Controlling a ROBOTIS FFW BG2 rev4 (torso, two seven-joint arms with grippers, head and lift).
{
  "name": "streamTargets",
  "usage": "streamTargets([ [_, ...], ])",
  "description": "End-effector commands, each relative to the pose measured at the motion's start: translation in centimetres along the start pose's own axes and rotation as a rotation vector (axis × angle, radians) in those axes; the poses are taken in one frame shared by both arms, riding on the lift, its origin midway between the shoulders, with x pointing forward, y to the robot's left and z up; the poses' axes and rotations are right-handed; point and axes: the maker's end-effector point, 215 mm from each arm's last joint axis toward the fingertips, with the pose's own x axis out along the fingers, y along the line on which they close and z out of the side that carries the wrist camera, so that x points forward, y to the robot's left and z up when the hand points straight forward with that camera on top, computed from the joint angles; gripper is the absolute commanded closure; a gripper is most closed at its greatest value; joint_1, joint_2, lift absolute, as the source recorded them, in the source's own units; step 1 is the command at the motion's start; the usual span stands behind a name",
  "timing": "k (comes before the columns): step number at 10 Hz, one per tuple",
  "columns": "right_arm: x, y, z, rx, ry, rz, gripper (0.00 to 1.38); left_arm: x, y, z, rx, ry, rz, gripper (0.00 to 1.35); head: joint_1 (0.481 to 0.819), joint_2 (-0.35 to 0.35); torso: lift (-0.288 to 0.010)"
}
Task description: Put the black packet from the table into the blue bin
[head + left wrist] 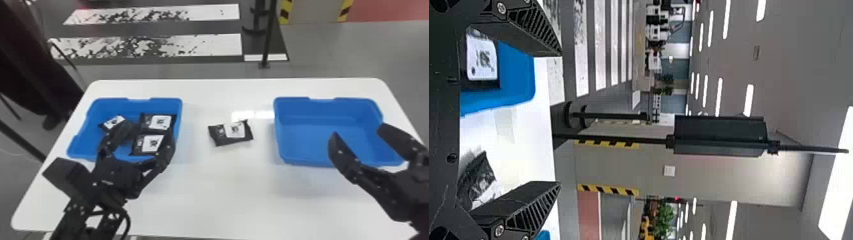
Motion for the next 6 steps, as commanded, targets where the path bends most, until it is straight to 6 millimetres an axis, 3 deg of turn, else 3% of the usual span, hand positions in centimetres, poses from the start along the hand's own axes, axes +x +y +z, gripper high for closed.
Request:
streamTargets([
  [1, 0.0, 0.0, -0.1, 0.002, 0.002, 0.001, 0.17, 3.1, -2.7, -1.3, 0.027, 0.027, -0.066, 0.1, 0.695, 0.012, -0.11],
  [3, 0.0, 0.0, -0.2, 0.009, 0.002, 0.002, 0.17, 7.0, -4.9, -3.0, 0.085, 0.044, -0.132, 0.1, 0.695, -0.062, -0.11],
  [5, 0.1, 0.1, -0.3, 0.014, 0.003, 0.006, 0.17, 11.1, -10.5, -5.3, 0.125, 0.067, -0.259, 0.1, 0.695, -0.103, -0.11],
  [6, 0.1, 0.1, -0.4, 0.016, 0.005, 0.008, 0.17, 12.8, -12.0, -7.1, 0.16, 0.102, -0.298, 0.1, 0.695, -0.146, -0.11],
])
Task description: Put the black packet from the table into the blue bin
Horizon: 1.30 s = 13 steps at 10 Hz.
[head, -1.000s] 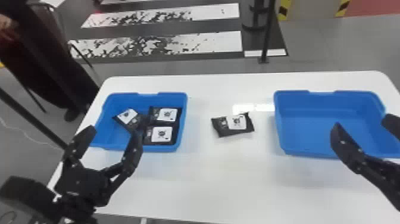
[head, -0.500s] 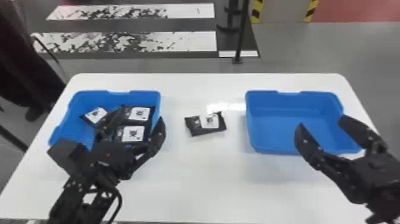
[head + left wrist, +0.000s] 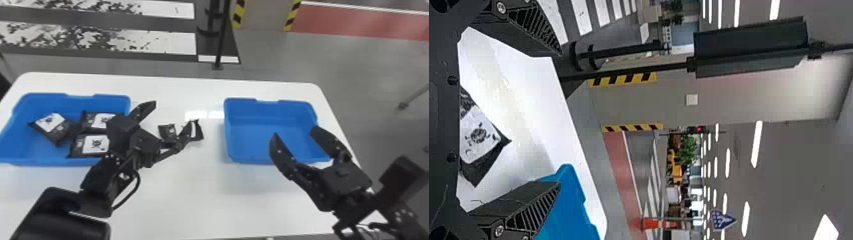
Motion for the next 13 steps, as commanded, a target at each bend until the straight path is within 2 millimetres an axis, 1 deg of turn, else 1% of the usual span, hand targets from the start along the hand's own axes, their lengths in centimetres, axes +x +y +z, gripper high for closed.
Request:
streamTargets([
  [1, 0.0, 0.0, 0.0, -0.001, -0.002, 0.001, 0.17, 2.6, -1.5, -2.0, 0.049, 0.054, -0.049, 0.1, 0.695, -0.183, -0.11],
  [2, 0.1, 0.0, -0.2, 0.002, 0.003, 0.001, 0.17, 4.0, -1.7, -2.7, 0.09, 0.077, -0.065, 0.1, 0.695, -0.207, -0.11],
  [3, 0.1, -0.1, -0.3, 0.004, 0.005, 0.0, 0.17, 5.3, -1.6, -3.5, 0.127, 0.104, -0.077, 0.1, 0.695, -0.213, -0.11],
  [4, 0.1, 0.0, -0.3, 0.005, 0.004, 0.003, 0.17, 6.2, -1.0, -4.9, 0.17, 0.145, -0.074, 0.1, 0.695, -0.222, -0.11],
  [6, 0.1, -0.1, -0.6, 0.014, 0.009, 0.004, 0.17, 7.5, 0.3, -7.0, 0.235, 0.225, -0.066, 0.11, 0.695, -0.216, -0.11],
  [7, 0.1, 0.0, -0.8, 0.019, 0.01, 0.005, 0.17, 7.8, 0.5, -8.6, 0.256, 0.281, -0.07, 0.11, 0.695, -0.212, -0.11],
  [10, 0.2, 0.0, -1.0, 0.028, 0.012, 0.007, 0.17, 7.9, 0.1, -12.3, 0.261, 0.413, -0.102, 0.13, 0.695, -0.203, -0.11],
  [11, 0.2, 0.0, -1.0, 0.03, 0.011, 0.008, 0.17, 8.2, 0.1, -12.7, 0.272, 0.438, -0.116, 0.16, 0.695, -0.202, -0.11],
  [12, 0.3, 0.0, -0.9, 0.03, 0.009, 0.011, 0.17, 8.1, 0.4, -13.1, 0.266, 0.464, -0.123, 0.4, 0.695, -0.201, -0.11],
  [13, 0.3, 0.1, -1.1, 0.034, 0.013, 0.012, 0.17, 7.4, -0.1, -14.4, 0.207, 0.494, -0.124, 0.77, 0.695, -0.2, -0.11],
])
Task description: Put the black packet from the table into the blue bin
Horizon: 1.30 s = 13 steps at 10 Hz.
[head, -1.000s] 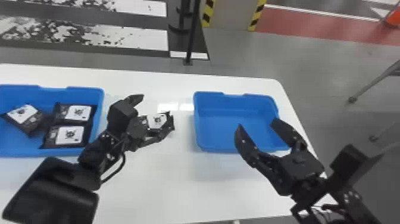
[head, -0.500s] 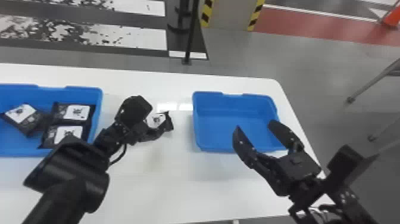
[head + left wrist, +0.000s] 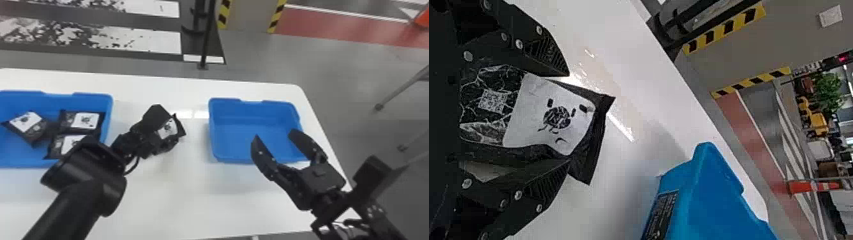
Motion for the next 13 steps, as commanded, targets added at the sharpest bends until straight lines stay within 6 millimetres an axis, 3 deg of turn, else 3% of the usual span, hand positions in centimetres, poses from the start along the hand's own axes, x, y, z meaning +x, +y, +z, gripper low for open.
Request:
streamTargets([
  [1, 0.0, 0.0, -0.2, 0.006, 0.002, 0.002, 0.17, -0.1, -0.8, -1.3, -0.052, 0.022, -0.021, 0.9, 0.695, -0.197, -0.11],
  [2, 0.0, 0.0, -0.3, 0.008, 0.004, 0.002, 0.17, -0.2, -0.7, -0.6, -0.032, -0.005, -0.019, 1.27, 0.695, -0.196, -0.11],
  [4, 0.0, 0.0, -0.9, 0.013, 0.018, 0.002, 0.17, -0.4, -0.5, 0.1, -0.028, -0.036, -0.023, 1.22, 0.695, -0.199, -0.11],
  [6, 0.0, 0.0, -1.1, 0.019, 0.024, 0.005, 0.17, -2.3, -0.2, 3.0, -0.036, -0.116, -0.018, 1.22, 0.695, -0.203, -0.11],
  [7, 0.0, 0.0, -1.4, 0.022, 0.03, 0.004, 0.17, -4.2, 1.6, 4.5, -0.047, -0.163, 0.025, 1.22, 0.695, -0.207, -0.11],
  [9, 0.0, 0.0, -1.5, 0.023, 0.035, 0.004, 0.17, -9.0, 6.4, 4.8, -0.086, -0.227, 0.142, 1.22, 0.695, -0.189, -0.11],
  [10, 0.0, 0.1, -1.5, 0.022, 0.036, 0.007, 0.17, -12.1, 9.2, 3.7, -0.089, -0.238, 0.218, 1.22, 0.695, -0.158, -0.11],
  [11, 0.0, 0.1, -1.5, 0.024, 0.035, 0.007, 0.17, -14.8, 12.2, 1.3, -0.085, -0.21, 0.291, 1.22, 0.695, -0.111, -0.11],
  [13, -0.1, 0.2, -1.4, 0.023, 0.036, 0.012, 0.17, -19.3, 17.8, -5.3, -0.125, -0.123, 0.425, 1.22, 0.695, -0.026, -0.11],
])
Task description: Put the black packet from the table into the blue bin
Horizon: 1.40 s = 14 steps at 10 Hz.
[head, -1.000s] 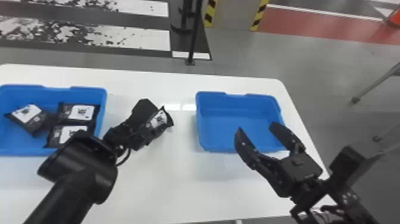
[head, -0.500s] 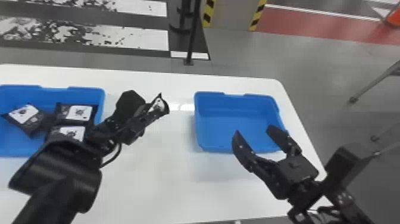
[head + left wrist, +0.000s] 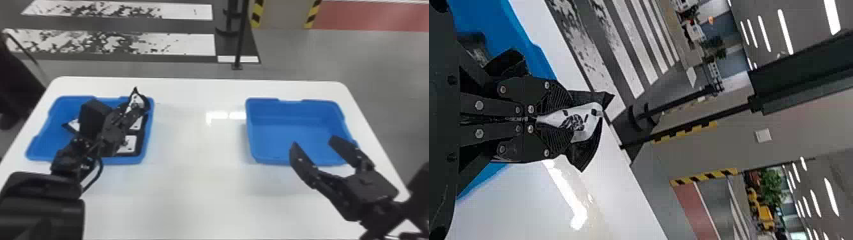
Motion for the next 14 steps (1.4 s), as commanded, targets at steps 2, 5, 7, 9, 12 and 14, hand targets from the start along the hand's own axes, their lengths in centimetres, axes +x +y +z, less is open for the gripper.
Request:
streamTargets([
  [2, 0.0, 0.0, -0.3, 0.0, 0.01, 0.002, 0.17, -4.1, 8.1, -6.2, -0.043, 0.109, 0.166, 1.04, 0.695, 0.108, -0.11],
  [5, 0.1, 0.1, -0.4, 0.002, 0.012, 0.005, 0.17, -5.9, 10.6, -7.0, -0.045, 0.093, 0.226, 0.04, 0.695, 0.23, -0.11],
  [7, 0.1, 0.1, -0.5, 0.002, 0.014, 0.005, 0.17, -6.6, 8.3, -6.3, -0.087, 0.019, 0.186, 0.2, 0.695, 0.239, -0.11],
  [9, 0.1, 0.1, -0.5, 0.002, 0.014, 0.005, 0.17, -9.6, 3.5, -6.0, -0.256, -0.069, 0.12, 0.2, 0.695, 0.217, -0.11],
  [12, 0.1, 0.2, -0.8, -0.006, 0.025, 0.009, 0.17, -16.5, 2.0, -3.5, -0.381, -0.198, 0.143, 0.2, 0.695, 0.179, -0.11],
  [14, 0.1, 0.3, -0.6, -0.01, 0.022, 0.012, 0.17, -20.4, 3.4, 2.4, -0.343, -0.358, 0.197, 0.21, 0.695, 0.186, -0.11],
])
